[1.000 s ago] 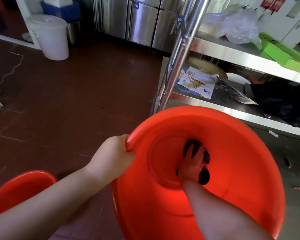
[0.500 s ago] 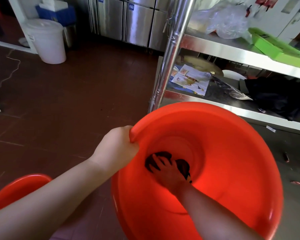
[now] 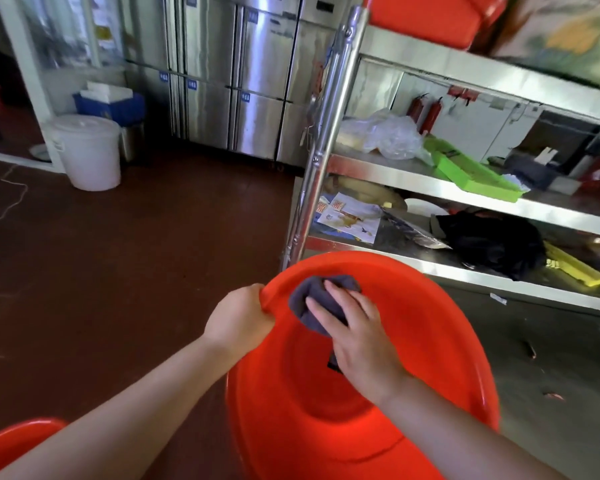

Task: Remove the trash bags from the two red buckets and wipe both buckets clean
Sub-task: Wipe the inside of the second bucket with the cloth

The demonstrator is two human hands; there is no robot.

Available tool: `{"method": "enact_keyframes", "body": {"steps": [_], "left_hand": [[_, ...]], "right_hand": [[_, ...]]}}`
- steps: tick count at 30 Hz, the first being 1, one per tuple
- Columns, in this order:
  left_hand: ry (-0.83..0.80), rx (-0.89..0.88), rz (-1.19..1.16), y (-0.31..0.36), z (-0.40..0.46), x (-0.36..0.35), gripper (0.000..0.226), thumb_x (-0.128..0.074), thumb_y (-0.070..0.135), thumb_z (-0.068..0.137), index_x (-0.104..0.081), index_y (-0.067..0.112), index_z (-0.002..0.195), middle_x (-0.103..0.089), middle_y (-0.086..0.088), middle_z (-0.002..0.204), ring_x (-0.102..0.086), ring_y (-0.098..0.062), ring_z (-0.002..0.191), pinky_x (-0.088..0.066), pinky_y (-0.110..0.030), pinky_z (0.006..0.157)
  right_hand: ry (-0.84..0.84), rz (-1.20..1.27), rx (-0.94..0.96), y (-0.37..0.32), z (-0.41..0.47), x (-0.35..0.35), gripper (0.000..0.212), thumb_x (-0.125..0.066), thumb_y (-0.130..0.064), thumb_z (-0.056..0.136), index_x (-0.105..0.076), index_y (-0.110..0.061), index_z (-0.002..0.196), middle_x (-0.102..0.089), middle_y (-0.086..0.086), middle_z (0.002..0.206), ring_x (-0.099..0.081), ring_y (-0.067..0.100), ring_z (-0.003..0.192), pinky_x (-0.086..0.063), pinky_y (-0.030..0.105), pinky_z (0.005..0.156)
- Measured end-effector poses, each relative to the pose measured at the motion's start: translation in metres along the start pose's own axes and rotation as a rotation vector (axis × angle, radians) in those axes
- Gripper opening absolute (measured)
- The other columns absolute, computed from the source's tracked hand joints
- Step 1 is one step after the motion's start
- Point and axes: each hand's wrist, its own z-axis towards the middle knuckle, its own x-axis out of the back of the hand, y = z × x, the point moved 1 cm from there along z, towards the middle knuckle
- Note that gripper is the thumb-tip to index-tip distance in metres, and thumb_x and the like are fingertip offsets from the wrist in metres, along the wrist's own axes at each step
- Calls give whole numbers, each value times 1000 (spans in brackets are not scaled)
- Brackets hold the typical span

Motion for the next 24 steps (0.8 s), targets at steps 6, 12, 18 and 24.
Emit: {"method": "enact_keyframes", "body": {"steps": [6, 12, 18, 24], "left_hand": [[-24, -51, 34, 18, 1, -6, 16, -52, 15, 71, -62, 18, 84, -68, -3, 82, -65, -27, 84, -45, -28, 59], [-21, -93, -6, 25, -4, -5, 9, -55, 23, 79, -62, 19, 75, -67, -1, 75, -64, -20, 73, -38, -25, 55], [-45, -80, -14, 29, -7, -6, 11, -51, 12, 72, -50, 21, 65, -57, 3, 64, -63, -23, 72, -34, -26, 53], [-60, -36, -41, 26, -7, -4, 10, -52, 12, 69, -60, 15, 76, -63, -2, 67, -63, -20, 65, -45, -30, 54]], "right_hand": [[168, -108, -124, -7, 47, 32, 60, -63, -12, 80, -46, -18, 137, -44, 20, 137, -42, 37, 124, -34, 48, 106], [-192, -395, -23, -3, 52, 23, 74, -70, -45, 70, -44, -29, 137, -49, 8, 136, -43, 30, 128, -33, 54, 103], [-99, -511, 16, 17, 58, 27, 67, -82, -47, 58, -53, -30, 116, -58, 2, 104, -56, 25, 101, -45, 47, 89], [-22, -586, -120, 43, 51, 37, 67, -85, -52, 48, -63, -27, 107, -62, 4, 91, -59, 28, 88, -49, 41, 69]]}}
